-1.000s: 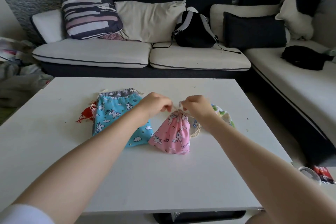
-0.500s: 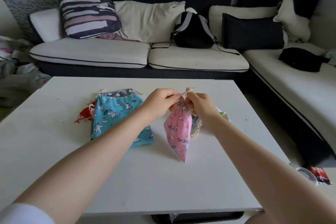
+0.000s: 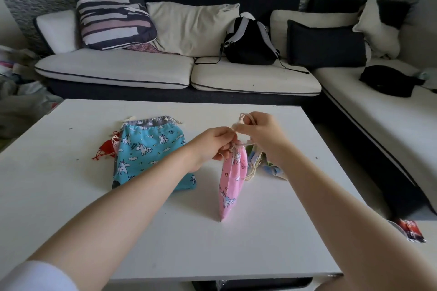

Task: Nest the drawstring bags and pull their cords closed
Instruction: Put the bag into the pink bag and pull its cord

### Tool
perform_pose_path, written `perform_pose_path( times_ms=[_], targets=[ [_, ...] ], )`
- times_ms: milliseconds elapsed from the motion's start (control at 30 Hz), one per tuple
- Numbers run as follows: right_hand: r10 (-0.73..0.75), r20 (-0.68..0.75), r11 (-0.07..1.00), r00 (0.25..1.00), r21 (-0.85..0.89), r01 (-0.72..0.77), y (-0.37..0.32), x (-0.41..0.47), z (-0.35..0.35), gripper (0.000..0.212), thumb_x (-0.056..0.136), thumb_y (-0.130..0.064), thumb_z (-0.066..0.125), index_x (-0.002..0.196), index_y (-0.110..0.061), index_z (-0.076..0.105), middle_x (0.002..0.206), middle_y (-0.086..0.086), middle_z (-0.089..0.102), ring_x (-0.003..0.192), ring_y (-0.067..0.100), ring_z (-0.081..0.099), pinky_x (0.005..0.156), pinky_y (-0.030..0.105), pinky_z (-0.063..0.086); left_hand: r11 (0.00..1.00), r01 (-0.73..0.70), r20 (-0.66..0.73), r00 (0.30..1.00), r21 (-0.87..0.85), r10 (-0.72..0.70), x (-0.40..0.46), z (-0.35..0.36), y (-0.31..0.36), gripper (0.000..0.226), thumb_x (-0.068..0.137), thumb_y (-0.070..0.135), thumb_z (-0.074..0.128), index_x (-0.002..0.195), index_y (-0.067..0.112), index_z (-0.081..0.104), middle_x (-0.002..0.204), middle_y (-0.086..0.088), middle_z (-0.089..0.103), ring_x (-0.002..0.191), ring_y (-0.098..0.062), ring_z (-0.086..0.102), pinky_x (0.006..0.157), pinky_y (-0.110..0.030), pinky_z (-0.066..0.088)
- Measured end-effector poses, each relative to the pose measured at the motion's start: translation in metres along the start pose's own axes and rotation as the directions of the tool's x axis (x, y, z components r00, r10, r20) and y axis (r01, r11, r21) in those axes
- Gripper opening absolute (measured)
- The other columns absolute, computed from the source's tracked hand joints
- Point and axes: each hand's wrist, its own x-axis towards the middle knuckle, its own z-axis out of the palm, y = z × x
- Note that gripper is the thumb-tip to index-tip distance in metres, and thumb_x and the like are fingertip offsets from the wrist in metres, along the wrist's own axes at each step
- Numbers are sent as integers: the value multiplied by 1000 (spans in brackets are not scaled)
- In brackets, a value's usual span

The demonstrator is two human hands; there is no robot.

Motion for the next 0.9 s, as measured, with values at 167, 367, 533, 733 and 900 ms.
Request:
perform_pose_path(
  times_ms=[167,367,533,733,900],
  targets=[
    [324,100,892,941,298,-339,4,5,-8,28,87,-3,40,60,-10,46,44,-2,33,45,13,22,45,22,24,991,127,6,992,-38,-127,0,-2,-2,32,98,16,34,70,15,49,57,2,43,58,-16,54,54,-18,43],
    [147,167,912,975,357,-199,-25,-5,-5,31,95,-5,36,68,-9,52,59,4,45,52,15,40,56,26,47,867,117,-15,992,485,-126,0,13,4,26,91,13,30,68,12,41,58,-4,50,66,-22,59,56,-28,32],
    [-6,180,994,984,107,-13,-41,-7,1,27,94,-11,44,75,-14,63,77,1,56,72,14,51,76,29,50,750,86,-29,996,656,-89,0,17,16,30,96,15,30,69,10,43,67,-5,48,59,-16,45,57,-28,36],
    [-42,115,999,992,-20,45,-38,1,12,27,91,-10,46,72,-12,66,55,0,45,50,14,36,49,22,32,778,20,32,998,628,-51,-4,17,14,31,95,19,32,66,15,41,66,0,41,62,-15,38,56,-26,30],
    [-33,92,959,995,-278,57,-17,3,11,34,91,-13,49,125,-8,52,88,6,70,82,22,64,83,37,51,947,69,53,995,313,-90,-7,7,7,39,99,28,32,66,12,45,55,3,36,50,-13,37,55,-26,30]
  ],
)
